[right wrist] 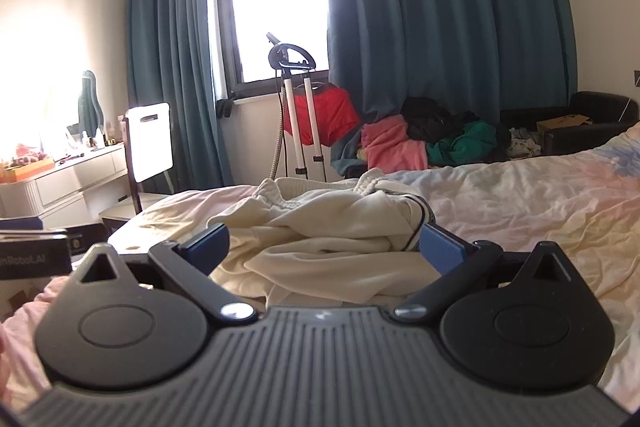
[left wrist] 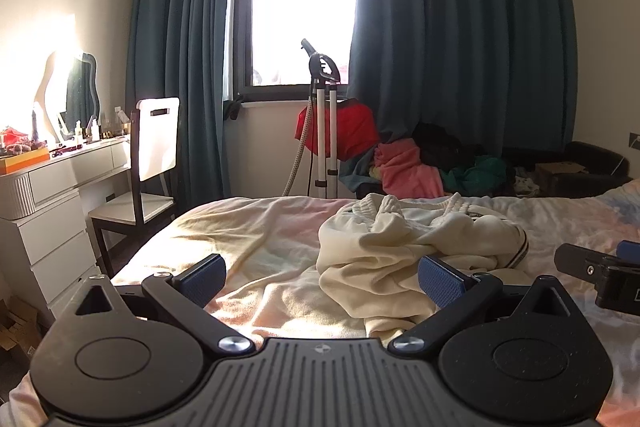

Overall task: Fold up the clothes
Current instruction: 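Approach the crumpled cream garment on the bed with both grippers open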

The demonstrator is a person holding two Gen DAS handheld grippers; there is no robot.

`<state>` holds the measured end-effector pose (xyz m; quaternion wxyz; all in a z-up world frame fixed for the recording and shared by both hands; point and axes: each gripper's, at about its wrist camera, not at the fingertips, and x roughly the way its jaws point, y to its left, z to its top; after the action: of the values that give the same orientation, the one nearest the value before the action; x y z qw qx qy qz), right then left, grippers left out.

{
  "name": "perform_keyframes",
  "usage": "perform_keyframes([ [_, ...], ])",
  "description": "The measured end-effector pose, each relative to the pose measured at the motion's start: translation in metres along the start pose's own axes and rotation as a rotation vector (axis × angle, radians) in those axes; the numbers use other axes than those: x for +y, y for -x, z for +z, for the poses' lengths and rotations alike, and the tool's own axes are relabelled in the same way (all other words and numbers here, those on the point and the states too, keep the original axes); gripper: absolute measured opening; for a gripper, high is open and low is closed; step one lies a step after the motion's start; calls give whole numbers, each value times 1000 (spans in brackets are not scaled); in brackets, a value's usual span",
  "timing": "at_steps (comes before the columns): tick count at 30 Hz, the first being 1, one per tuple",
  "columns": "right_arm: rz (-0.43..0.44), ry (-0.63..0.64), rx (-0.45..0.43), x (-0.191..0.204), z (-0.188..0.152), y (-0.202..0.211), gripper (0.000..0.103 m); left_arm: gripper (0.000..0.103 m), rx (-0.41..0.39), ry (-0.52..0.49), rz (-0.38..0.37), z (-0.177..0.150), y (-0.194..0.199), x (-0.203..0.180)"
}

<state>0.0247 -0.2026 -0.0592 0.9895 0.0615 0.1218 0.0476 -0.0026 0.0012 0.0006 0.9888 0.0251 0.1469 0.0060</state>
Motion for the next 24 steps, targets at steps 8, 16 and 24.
perform_keyframes([
  [8,-6,8,39,9,-3,-5,103,103,-11,30,1,2,9,5],
  [16,-6,-5,44,11,-6,2,103,103,-24,13,-1,2,16,-2],
  [24,-50,24,37,11,-9,2,103,103,-35,40,7,-1,15,4],
])
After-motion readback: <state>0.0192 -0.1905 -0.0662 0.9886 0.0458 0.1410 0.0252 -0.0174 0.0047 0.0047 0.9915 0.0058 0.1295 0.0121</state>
